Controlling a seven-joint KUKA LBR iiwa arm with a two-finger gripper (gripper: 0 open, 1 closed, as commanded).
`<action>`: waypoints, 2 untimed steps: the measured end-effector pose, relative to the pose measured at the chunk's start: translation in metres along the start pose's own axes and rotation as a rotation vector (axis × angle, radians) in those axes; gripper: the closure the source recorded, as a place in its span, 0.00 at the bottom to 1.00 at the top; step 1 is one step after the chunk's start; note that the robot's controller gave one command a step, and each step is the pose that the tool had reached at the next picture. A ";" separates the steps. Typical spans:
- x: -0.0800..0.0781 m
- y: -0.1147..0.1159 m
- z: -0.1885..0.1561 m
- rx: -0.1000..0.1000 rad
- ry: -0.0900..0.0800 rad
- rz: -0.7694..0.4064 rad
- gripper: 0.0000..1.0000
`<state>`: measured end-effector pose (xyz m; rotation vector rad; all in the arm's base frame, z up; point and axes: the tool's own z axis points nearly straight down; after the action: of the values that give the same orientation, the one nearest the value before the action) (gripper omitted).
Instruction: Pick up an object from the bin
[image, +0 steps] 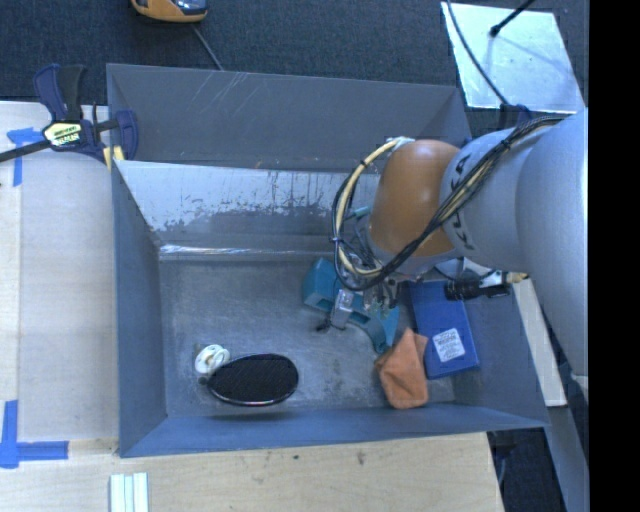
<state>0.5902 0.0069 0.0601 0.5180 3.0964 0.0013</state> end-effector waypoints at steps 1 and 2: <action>0.001 0.000 -0.007 0.000 0.000 0.002 1.00; 0.003 -0.001 -0.024 0.002 0.004 0.000 1.00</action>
Offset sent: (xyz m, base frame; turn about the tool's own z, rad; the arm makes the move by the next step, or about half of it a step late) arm 0.0001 0.0000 0.0689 0.0000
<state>0.5871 0.0068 0.0841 0.5188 3.1010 -0.0009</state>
